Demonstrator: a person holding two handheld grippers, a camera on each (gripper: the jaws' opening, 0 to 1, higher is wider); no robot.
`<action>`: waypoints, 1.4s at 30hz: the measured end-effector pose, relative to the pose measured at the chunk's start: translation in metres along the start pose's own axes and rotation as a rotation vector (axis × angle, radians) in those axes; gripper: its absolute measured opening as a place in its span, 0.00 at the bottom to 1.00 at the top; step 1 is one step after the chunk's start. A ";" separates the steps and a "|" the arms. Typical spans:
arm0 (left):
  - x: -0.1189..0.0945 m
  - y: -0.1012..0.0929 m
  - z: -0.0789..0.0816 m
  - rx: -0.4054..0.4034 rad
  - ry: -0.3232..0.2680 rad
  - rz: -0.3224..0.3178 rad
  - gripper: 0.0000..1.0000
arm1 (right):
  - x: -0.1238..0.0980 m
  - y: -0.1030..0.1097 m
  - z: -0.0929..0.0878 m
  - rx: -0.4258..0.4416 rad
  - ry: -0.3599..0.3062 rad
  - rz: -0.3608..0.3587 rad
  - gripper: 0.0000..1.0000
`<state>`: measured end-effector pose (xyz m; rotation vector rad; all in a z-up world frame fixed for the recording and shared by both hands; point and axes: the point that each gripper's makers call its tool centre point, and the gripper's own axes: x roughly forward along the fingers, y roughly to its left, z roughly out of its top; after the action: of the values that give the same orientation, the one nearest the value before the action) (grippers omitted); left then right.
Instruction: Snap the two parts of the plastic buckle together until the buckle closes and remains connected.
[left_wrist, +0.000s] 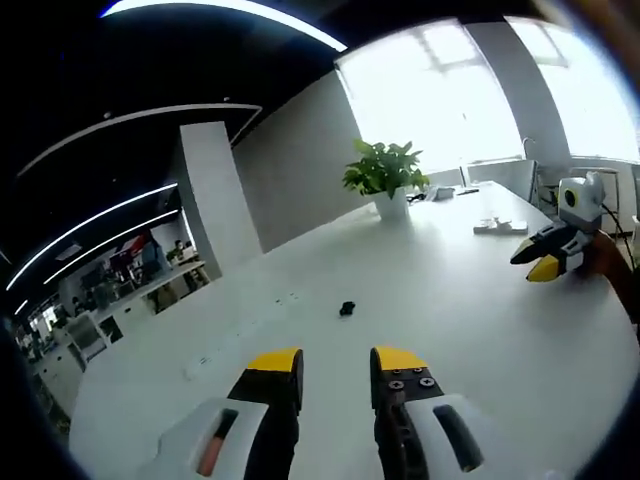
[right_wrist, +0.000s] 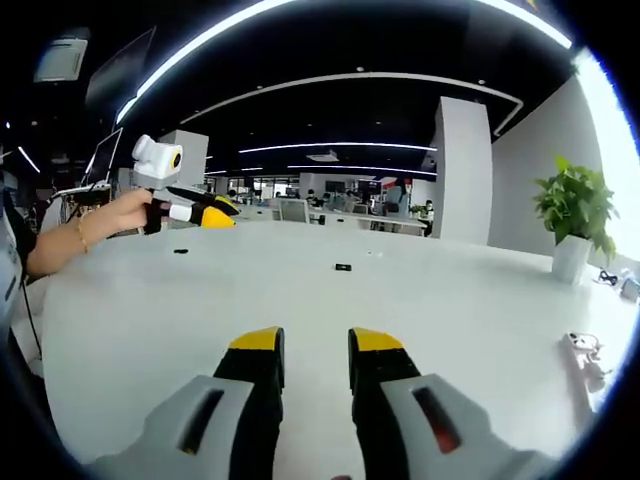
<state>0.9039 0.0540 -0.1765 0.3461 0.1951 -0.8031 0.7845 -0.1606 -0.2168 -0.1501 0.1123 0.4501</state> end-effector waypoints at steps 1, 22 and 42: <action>0.003 -0.001 0.000 -0.001 0.001 -0.005 0.27 | 0.000 0.000 0.000 0.001 -0.001 0.001 0.25; 0.045 -0.005 -0.004 -0.002 0.038 -0.050 0.27 | 0.000 0.004 0.002 0.013 -0.016 0.021 0.25; 0.087 -0.012 -0.013 -0.014 0.078 -0.088 0.26 | -0.001 0.006 0.001 0.023 -0.024 0.031 0.25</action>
<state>0.9534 -0.0068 -0.2171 0.3578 0.2910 -0.8749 0.7811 -0.1550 -0.2161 -0.1207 0.0961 0.4814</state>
